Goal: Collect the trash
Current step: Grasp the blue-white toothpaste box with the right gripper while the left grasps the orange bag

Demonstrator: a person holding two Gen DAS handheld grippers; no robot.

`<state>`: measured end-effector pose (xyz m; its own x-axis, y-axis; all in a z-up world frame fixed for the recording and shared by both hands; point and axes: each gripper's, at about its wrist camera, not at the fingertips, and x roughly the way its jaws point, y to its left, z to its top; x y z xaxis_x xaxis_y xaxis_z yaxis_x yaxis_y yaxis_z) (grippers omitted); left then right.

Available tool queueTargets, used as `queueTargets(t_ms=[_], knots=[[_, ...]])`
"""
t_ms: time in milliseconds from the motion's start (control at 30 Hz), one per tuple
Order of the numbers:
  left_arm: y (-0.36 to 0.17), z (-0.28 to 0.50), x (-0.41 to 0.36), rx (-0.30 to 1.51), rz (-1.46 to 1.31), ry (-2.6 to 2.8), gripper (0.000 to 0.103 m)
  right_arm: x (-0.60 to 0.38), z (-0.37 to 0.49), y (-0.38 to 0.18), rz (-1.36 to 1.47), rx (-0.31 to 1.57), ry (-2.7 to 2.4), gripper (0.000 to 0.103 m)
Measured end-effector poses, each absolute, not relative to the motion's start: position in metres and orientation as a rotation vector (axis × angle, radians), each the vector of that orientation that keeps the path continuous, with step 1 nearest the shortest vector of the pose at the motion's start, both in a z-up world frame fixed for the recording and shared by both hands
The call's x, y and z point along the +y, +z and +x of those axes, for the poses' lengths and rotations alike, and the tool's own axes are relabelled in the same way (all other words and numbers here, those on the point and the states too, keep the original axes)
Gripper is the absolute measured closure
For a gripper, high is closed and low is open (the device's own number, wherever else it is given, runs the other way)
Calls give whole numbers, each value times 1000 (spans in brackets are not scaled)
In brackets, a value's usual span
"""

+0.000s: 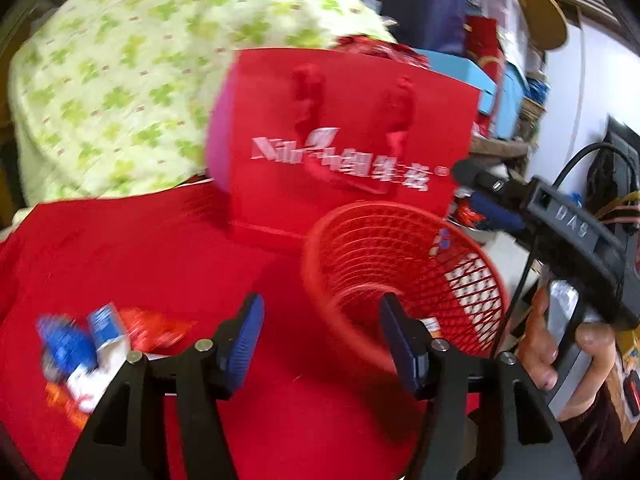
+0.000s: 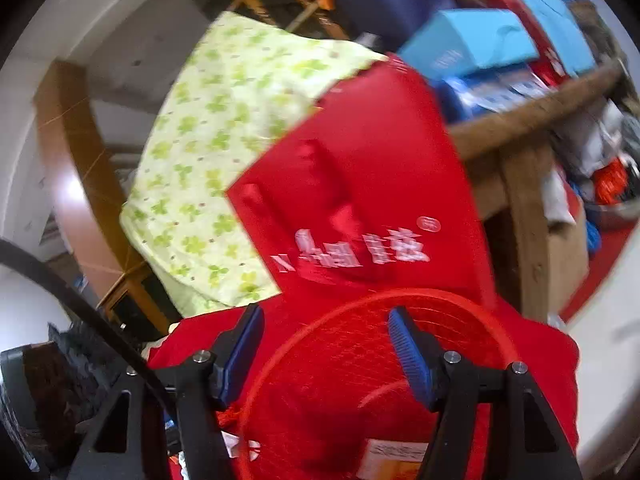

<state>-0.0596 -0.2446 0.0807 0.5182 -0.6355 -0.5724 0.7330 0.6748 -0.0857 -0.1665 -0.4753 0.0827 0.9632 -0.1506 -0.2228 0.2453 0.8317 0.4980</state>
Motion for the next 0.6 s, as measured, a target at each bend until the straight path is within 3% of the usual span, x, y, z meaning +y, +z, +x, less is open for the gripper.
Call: queueTargets(t_ms=[333, 600], knots=[[38, -20, -58, 679, 44, -443, 40, -372, -141, 108, 398, 75, 49, 33], [10, 11, 18, 719, -49, -265, 40, -283, -71, 83, 322, 274, 182, 32]])
